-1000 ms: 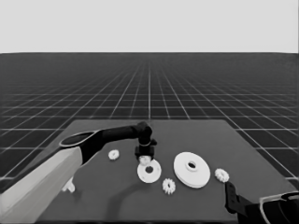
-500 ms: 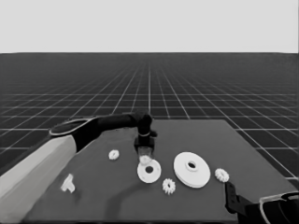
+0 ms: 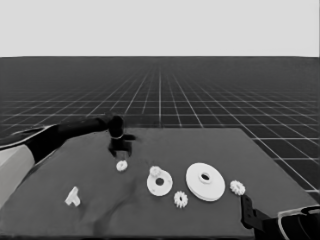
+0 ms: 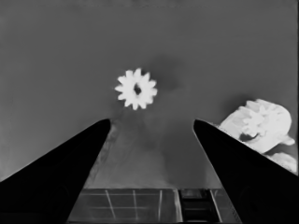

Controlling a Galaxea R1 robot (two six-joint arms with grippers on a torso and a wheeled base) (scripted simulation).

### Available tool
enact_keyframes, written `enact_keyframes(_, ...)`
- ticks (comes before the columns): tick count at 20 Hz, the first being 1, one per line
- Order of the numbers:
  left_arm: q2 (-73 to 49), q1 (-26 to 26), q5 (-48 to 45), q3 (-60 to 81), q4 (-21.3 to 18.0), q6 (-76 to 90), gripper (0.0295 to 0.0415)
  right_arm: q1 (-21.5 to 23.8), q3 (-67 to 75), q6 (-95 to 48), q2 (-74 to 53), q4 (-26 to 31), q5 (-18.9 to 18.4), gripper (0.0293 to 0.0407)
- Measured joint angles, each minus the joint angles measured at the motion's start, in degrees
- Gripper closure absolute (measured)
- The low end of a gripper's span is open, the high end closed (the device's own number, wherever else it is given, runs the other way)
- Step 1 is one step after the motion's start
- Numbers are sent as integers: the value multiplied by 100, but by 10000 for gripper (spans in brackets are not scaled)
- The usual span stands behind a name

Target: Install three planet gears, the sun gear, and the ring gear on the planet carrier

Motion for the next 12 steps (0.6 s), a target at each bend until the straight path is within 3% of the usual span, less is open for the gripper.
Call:
enact_keyframes(6, -99, -1, -43, -331, -48, 438, 326, 0, 0, 0, 0, 0, 0, 315)
enact_keyframes(8, 113, 646, -528, -838, 392, 674, 326, 0, 0, 0, 0, 0, 0, 315)
enact_keyframes(12, 302, 947, -791, -1276, 539, 879, 326, 0, 0, 0, 0, 0, 0, 315)
